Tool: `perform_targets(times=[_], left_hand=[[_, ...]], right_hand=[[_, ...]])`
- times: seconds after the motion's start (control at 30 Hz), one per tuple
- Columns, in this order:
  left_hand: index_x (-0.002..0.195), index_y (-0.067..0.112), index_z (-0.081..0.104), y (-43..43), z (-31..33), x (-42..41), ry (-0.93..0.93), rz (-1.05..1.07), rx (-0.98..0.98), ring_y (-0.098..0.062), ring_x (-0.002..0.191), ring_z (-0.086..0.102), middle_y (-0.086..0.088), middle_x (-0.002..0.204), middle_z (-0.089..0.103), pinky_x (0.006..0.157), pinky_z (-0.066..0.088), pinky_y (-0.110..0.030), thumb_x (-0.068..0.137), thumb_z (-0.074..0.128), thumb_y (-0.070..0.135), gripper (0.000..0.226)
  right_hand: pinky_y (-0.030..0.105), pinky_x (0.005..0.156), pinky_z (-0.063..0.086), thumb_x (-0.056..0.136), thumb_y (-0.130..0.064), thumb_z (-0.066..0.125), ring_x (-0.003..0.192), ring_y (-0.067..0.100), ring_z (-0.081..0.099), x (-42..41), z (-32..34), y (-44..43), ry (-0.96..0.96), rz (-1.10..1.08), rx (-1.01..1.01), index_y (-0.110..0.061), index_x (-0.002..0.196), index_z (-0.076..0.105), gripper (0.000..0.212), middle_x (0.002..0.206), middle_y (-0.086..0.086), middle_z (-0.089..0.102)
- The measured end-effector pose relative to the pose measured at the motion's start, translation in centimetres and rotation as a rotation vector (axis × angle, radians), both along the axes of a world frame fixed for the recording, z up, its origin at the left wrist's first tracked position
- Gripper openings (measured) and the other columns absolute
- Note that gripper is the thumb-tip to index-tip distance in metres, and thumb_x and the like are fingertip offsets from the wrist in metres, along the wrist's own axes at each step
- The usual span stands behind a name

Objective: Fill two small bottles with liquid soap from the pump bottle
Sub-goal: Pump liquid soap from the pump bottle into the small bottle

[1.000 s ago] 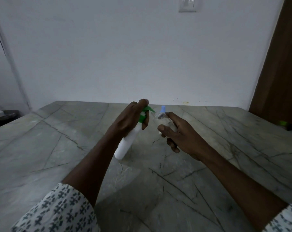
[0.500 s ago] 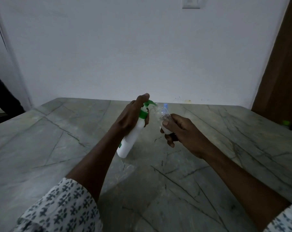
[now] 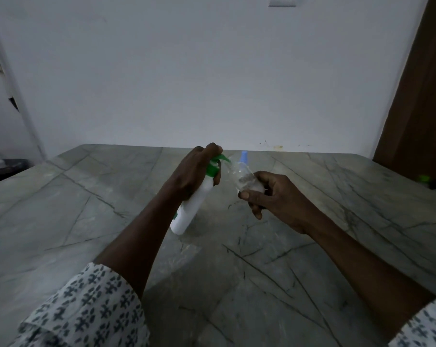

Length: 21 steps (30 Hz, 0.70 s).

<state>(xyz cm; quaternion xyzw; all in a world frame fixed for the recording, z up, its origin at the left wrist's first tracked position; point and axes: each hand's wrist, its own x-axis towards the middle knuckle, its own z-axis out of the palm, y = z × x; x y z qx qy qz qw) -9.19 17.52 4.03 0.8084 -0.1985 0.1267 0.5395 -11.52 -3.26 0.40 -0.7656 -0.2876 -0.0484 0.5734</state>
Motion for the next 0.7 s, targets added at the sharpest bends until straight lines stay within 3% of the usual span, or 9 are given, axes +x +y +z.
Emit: perform_targets(times=[0.07, 0.17, 0.23, 0.33, 0.53, 0.6, 0.7], left_hand=[[0.049, 0.005, 0.054, -0.07, -0.03, 0.05, -0.005, 0.007, -0.003, -0.02, 0.045, 0.05, -0.006, 0.047, 0.057, 0.064, 0.041, -0.034, 0.103, 0.036, 0.033, 0.063], [0.049, 0.01, 0.057, 0.1, -0.12, 0.13, -0.004, 0.015, -0.018, -0.024, 0.05, 0.054, -0.012, 0.053, 0.059, 0.068, 0.045, -0.036, 0.1, 0.038, 0.051, 0.069], [0.051, 0.012, 0.057, 0.23, -0.18, 0.17, -0.002, 0.021, -0.047, -0.025, 0.052, 0.055, -0.015, 0.056, 0.06, 0.068, 0.045, -0.037, 0.098, 0.037, 0.057, 0.068], [0.049, 0.015, 0.058, 0.14, -0.22, 0.1, -0.005, 0.013, -0.064, -0.025, 0.052, 0.055, -0.013, 0.056, 0.061, 0.068, 0.044, -0.037, 0.098, 0.037, 0.055, 0.067], [0.052, 0.019, 0.058, 0.18, -0.26, 0.13, 0.027, -0.014, -0.094, -0.024, 0.051, 0.053, -0.012, 0.057, 0.059, 0.065, 0.043, -0.034, 0.099, 0.039, 0.048, 0.059], [0.053, 0.015, 0.057, 0.11, -0.26, 0.11, 0.024, -0.015, -0.08, -0.024, 0.05, 0.052, -0.012, 0.056, 0.059, 0.064, 0.043, -0.033, 0.096, 0.04, 0.047, 0.056], [0.054, 0.009, 0.053, 0.07, -0.2, 0.12, 0.026, -0.013, -0.062, -0.025, 0.05, 0.049, -0.014, 0.054, 0.057, 0.066, 0.042, -0.036, 0.091, 0.04, 0.041, 0.051]], right_hand=[[0.034, 0.06, 0.052, 0.087, -0.013, 0.071, 0.051, 0.022, 0.056, 0.13, 0.0, -0.17, -0.006, -0.019, 0.029, -0.005, 0.104, 0.067, 0.019, 0.062, 0.01, 0.063], [0.032, 0.06, 0.054, 0.085, -0.006, 0.071, 0.054, 0.023, 0.058, 0.27, -0.02, -0.34, -0.011, -0.015, 0.101, -0.001, 0.113, 0.066, 0.029, 0.075, 0.027, 0.065], [0.031, 0.06, 0.056, 0.085, 0.0, 0.07, 0.057, 0.021, 0.061, 0.31, -0.11, -0.31, 0.006, 0.007, 0.134, 0.003, 0.118, 0.063, 0.034, 0.083, 0.026, 0.068], [0.029, 0.06, 0.057, 0.084, 0.003, 0.068, 0.059, 0.018, 0.065, 0.31, -0.39, -0.06, 0.027, 0.017, 0.124, 0.007, 0.118, 0.062, 0.034, 0.074, 0.011, 0.069], [0.031, 0.063, 0.059, 0.084, -0.001, 0.07, 0.06, 0.024, 0.068, 0.41, -0.57, -0.27, -0.012, -0.025, 0.131, 0.003, 0.116, 0.065, 0.033, 0.085, 0.028, 0.07], [0.034, 0.064, 0.06, 0.083, -0.001, 0.071, 0.06, 0.024, 0.068, 0.42, -0.65, -0.35, -0.004, -0.019, 0.127, 0.001, 0.117, 0.065, 0.034, 0.083, 0.024, 0.071], [0.031, 0.064, 0.059, 0.083, -0.001, 0.071, 0.06, 0.023, 0.069, 0.41, -0.93, -0.35, 0.01, -0.016, 0.103, 0.001, 0.117, 0.065, 0.034, 0.075, 0.003, 0.074]])
